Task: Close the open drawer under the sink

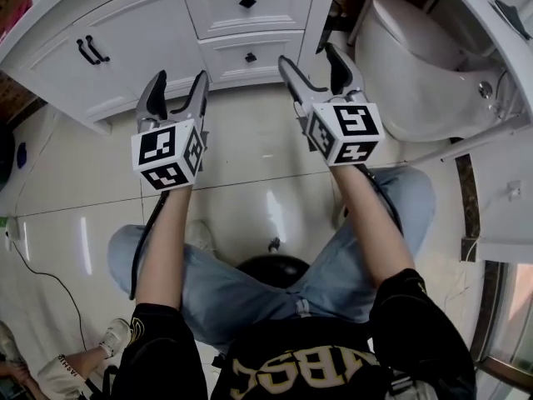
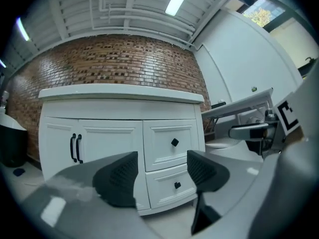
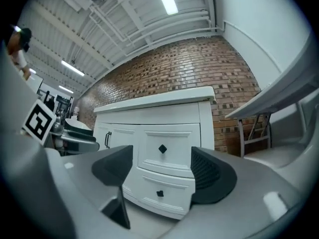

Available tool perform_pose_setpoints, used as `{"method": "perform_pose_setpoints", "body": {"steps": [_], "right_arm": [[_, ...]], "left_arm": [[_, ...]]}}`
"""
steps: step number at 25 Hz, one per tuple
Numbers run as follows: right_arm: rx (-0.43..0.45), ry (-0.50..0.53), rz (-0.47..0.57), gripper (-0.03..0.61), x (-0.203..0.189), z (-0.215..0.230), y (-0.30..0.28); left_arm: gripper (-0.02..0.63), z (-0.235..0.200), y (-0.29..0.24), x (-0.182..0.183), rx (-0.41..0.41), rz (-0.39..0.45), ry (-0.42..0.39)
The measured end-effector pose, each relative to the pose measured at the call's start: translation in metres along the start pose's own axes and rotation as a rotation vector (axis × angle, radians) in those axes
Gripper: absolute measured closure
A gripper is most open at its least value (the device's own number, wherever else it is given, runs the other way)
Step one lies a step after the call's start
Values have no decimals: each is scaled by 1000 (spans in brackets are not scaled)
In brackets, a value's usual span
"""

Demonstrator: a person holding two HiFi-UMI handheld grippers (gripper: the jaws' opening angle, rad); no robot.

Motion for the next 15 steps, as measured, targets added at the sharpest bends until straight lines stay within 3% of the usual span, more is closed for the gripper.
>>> {"method": "perform_pose_setpoints", "body": {"steps": [3, 7, 15], "right_arm": [[62, -30, -16, 219, -3, -5, -4], [86, 96, -17, 219, 0, -20, -8], [49, -20, -64, 219, -13, -9, -27]], "left_arm": [[305, 0, 2, 0, 5, 3, -16], [305, 7, 2, -1, -11, 1, -33], [305, -1, -4, -5, -5, -26, 8]]}}
Point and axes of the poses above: the fingertips, and each gripper's own axes: y backward along the fingers, z to its right, x out of its top, the point moved 10 cm from there along y, backward along the fingers, and after that the axes turned 8 degrees about -z, right-handed, at the moved point
